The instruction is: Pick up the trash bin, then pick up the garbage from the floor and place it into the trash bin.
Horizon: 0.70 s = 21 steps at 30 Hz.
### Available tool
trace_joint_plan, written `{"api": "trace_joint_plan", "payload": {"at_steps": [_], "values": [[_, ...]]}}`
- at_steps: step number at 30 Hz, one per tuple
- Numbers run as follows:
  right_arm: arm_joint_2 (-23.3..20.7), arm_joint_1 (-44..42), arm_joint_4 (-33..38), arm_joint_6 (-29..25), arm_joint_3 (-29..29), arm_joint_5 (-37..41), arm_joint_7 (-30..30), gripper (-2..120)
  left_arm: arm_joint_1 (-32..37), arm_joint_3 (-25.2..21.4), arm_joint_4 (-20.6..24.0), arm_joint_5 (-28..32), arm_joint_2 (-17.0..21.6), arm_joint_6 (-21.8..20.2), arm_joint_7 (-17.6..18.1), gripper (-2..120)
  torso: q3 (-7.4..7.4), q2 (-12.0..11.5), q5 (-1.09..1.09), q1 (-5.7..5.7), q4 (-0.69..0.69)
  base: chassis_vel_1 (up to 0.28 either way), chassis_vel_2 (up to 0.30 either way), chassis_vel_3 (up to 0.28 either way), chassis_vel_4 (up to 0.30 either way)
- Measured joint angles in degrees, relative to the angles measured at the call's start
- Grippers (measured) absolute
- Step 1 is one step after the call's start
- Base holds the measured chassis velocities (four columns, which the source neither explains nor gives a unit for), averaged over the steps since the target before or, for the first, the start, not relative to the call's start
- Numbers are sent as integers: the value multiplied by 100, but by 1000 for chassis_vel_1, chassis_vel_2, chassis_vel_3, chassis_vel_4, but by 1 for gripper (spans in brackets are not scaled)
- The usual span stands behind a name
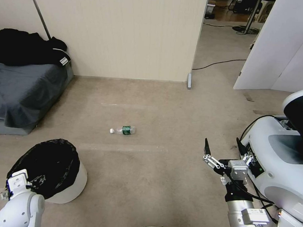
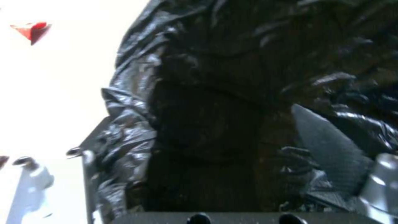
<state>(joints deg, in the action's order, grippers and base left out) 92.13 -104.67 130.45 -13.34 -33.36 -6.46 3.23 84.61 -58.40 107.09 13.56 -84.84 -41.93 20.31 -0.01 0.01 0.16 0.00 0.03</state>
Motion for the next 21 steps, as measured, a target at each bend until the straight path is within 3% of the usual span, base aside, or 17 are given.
{"api": "trace_joint_plan", "payload": {"at_steps": [21], "values": [[0, 45, 41, 70, 10, 39, 4, 100, 71, 189, 167, 83, -55, 5, -23, 37, 0, 0, -18, 0, -4, 0, 0, 0, 0]]}}
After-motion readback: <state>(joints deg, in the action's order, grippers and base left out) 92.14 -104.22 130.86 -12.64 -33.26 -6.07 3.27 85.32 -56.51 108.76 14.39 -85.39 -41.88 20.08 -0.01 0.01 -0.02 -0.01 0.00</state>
